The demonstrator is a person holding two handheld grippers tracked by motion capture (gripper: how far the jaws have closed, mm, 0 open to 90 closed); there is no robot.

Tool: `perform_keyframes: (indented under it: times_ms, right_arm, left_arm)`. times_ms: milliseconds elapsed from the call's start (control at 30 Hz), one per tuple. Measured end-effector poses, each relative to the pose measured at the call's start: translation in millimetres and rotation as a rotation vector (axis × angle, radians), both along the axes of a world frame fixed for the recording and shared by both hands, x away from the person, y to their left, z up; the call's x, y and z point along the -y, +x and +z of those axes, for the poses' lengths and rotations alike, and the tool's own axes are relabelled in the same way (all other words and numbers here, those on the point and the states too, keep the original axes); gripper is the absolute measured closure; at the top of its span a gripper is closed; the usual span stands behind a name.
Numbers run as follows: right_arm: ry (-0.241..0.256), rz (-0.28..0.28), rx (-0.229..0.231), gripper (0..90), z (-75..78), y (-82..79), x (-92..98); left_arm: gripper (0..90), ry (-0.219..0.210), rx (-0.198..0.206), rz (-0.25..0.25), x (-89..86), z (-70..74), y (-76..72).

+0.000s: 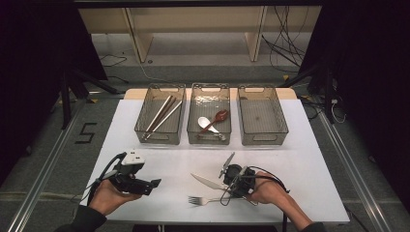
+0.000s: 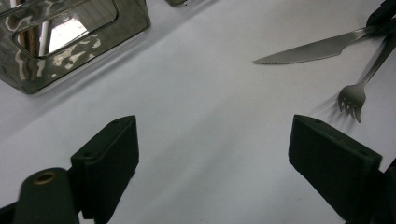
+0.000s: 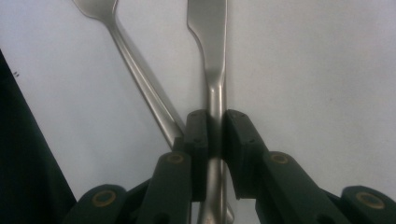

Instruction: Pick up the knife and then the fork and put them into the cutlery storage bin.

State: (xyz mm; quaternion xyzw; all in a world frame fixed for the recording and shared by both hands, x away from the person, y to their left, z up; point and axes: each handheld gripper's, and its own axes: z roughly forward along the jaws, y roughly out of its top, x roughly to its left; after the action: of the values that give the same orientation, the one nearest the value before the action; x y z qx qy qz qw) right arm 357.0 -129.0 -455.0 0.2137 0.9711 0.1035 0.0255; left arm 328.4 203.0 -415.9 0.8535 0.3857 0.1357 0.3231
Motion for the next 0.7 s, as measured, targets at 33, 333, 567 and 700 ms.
perform_keyframes:
  times_ms: [33,333,567,700]
  right_arm:
    - [0.001,-0.011,-0.001,78.9,-0.7,0.3,-0.7]
    - [-0.010,-0.011,-0.004,79.9,-1.3,0.9,-2.4]
    - [-0.005,-0.008,-0.002,80.5,-0.5,1.0,-1.3]
    - [0.016,-0.013,0.006,80.6,3.4,1.3,0.1]
  left_arm:
    - [15.7,0.000,0.000,-0.001,0.1,0.1,-0.1]
    - [15.7,0.000,0.002,0.000,0.6,-0.1,-0.2]
    - [15.7,0.000,0.000,0.001,-0.4,0.3,-0.2]
    - [15.7,0.000,0.001,0.001,-0.6,0.5,-0.3]
